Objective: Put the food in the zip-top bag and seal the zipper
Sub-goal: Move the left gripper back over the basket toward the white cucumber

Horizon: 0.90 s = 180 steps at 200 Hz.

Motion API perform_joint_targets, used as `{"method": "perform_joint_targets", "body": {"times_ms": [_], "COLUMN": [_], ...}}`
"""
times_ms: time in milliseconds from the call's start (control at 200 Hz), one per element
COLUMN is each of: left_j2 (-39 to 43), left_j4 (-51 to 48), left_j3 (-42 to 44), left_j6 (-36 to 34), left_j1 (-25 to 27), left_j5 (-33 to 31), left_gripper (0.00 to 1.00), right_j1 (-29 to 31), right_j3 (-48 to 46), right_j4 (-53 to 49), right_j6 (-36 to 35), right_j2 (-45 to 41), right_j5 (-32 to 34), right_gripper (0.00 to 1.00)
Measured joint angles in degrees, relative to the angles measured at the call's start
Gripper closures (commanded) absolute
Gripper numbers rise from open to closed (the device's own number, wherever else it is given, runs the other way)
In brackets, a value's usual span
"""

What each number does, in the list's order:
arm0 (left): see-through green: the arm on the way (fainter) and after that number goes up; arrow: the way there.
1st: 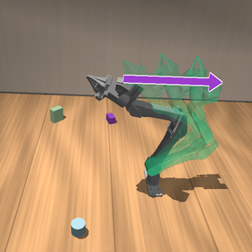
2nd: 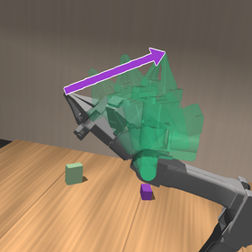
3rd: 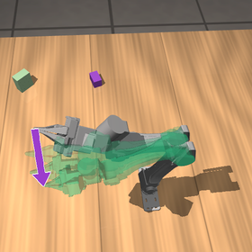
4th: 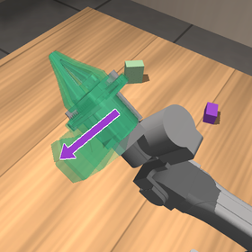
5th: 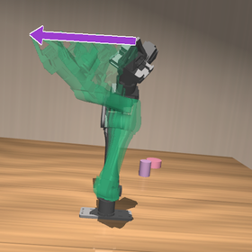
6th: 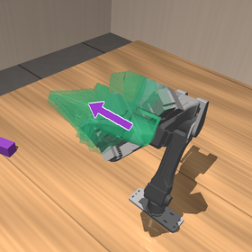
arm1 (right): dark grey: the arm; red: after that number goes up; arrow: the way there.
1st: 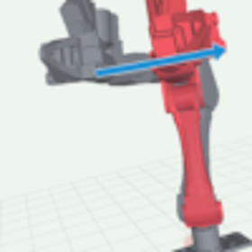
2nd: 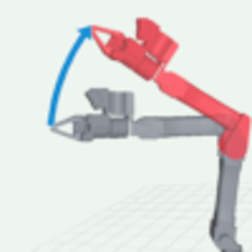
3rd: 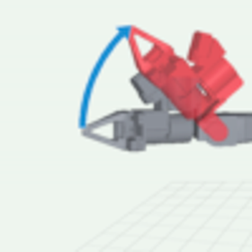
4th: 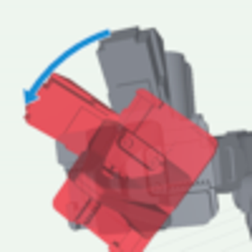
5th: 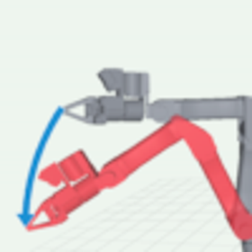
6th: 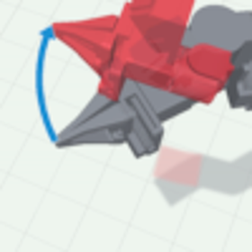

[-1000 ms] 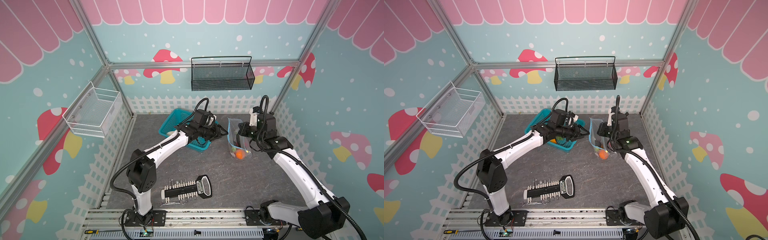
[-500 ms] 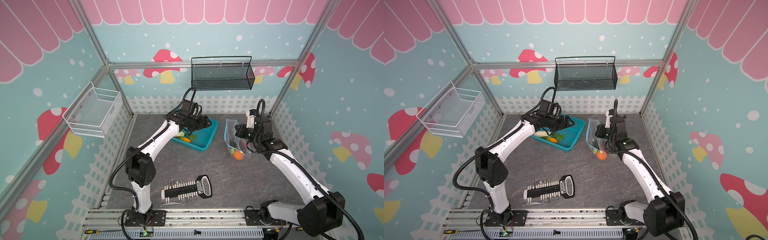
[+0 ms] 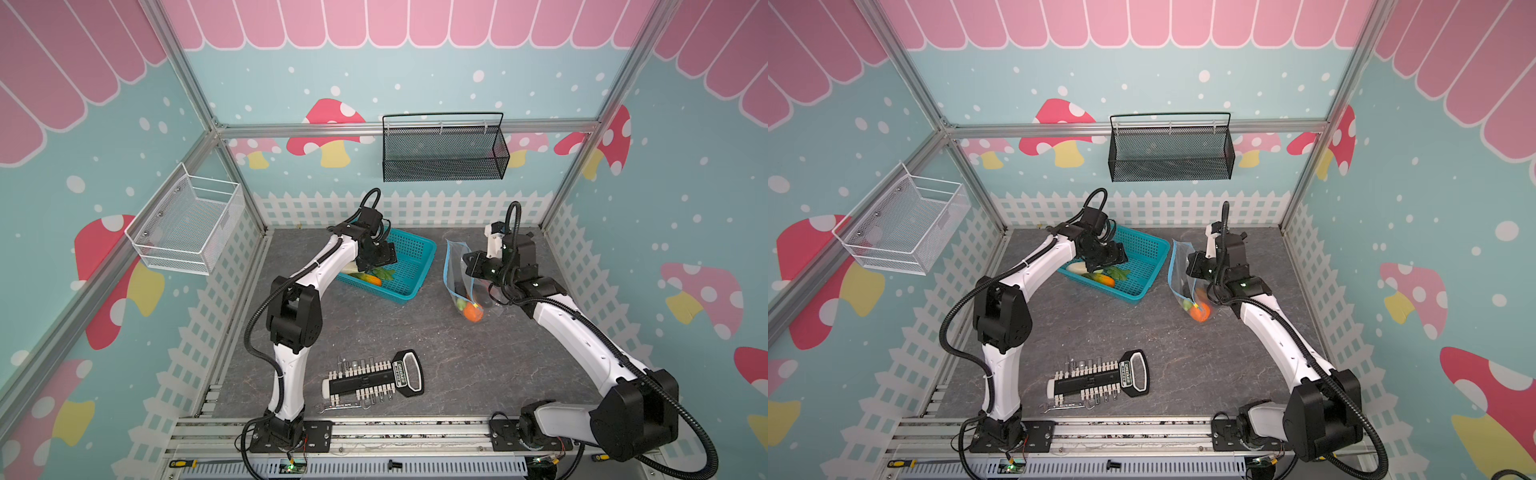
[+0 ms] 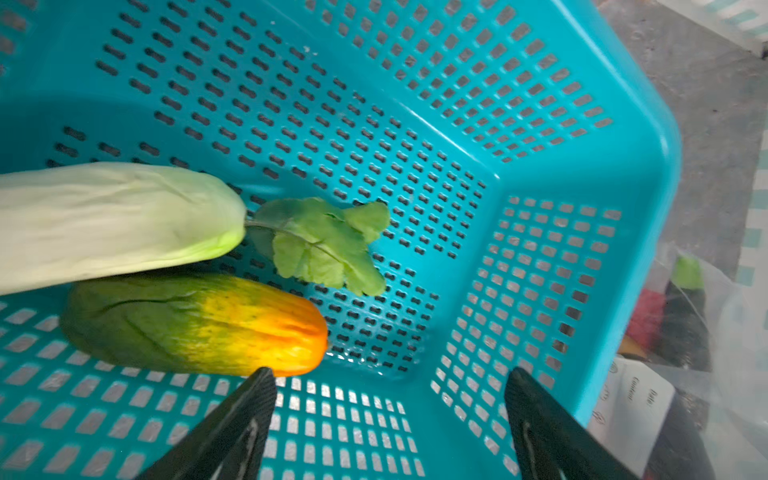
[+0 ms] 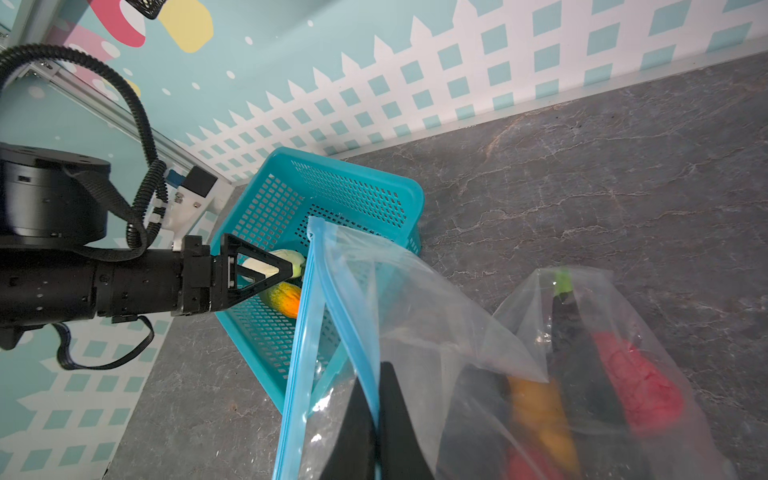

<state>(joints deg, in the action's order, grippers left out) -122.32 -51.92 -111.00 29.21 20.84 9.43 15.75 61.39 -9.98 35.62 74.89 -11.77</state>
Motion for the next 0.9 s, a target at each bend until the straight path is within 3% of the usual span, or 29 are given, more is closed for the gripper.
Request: {"method": "perform_joint_targets", "body": {"times_ms": [455, 900], "left_j2": [-9.4, -10.4], "left_j4": [-0.5, 0.9], "left_j3": [-7.7, -8.7], "left_j6": [1.3, 2.5], "left_j1": [-6.5, -7.1], "left_j5": [-5.2, -5.7], "left_gripper": [0.11, 0.06], "right_j1": [0.0, 0.0], "right_j3": [0.0, 0.0], "right_j4": [1.0, 1.4], "right_j6": [0.0, 0.2], "right_j2": [1.5, 2.6], "right_j5": [-1.5, -1.9], "right_gripper": [0.98, 0.98]}}
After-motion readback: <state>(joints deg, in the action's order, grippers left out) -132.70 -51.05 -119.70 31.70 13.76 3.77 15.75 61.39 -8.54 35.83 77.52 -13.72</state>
